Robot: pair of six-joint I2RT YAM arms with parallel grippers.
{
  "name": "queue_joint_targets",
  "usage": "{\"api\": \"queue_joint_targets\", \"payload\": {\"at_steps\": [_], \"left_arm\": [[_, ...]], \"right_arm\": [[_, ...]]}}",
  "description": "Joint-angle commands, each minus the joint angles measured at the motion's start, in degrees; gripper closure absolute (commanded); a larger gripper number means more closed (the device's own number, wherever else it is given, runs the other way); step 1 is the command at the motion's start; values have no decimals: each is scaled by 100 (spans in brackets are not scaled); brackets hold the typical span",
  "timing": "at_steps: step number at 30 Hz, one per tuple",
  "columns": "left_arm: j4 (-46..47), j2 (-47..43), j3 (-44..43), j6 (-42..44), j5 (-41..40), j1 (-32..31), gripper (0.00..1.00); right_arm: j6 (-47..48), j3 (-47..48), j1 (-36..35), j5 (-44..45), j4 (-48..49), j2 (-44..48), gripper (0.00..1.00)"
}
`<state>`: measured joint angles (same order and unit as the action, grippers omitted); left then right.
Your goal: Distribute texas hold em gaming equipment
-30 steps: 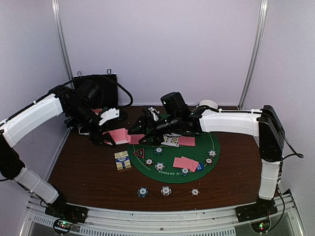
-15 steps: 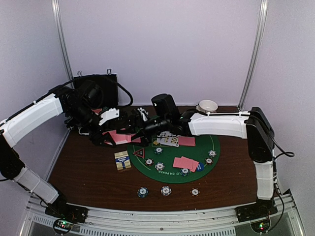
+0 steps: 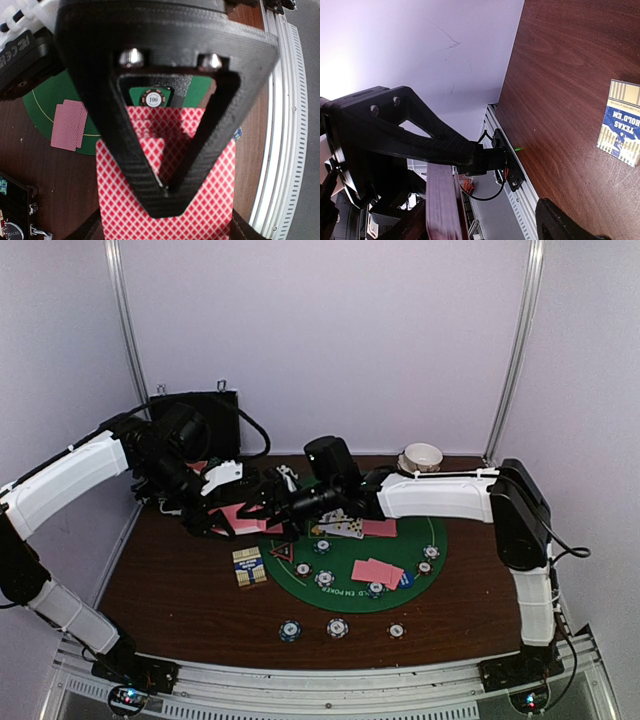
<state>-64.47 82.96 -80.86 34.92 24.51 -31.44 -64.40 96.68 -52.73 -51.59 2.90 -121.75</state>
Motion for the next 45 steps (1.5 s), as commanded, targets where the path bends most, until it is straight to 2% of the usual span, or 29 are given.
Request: {"api": "queue_joint_targets", "payload": {"at_steps": [1,12,14,18,23,35,45], "left_arm": [[179,-55,9,76,147,33,100],[173,-37,-9,56,150,33,100],[180,-39,4,52,141,33,100],[176,-42,43,83,91,37,100],[178,15,35,94,47,33,100],[218,39,53,94,-21,33,100],[219,52,103,107,-38,33,100]], "right_arm": [[229,-292,176,20,-242,327,29],[643,-446,258,32,-981,688,41],[575,-541,276,15,-885,762,44],[245,-701,284,-4,-417,940,58],[-106,-783,257,-12,3,1129,68],[-183,-835,64,0,-34,1325,72],[-284,-756,42,-69,-47,1301,94]]}}
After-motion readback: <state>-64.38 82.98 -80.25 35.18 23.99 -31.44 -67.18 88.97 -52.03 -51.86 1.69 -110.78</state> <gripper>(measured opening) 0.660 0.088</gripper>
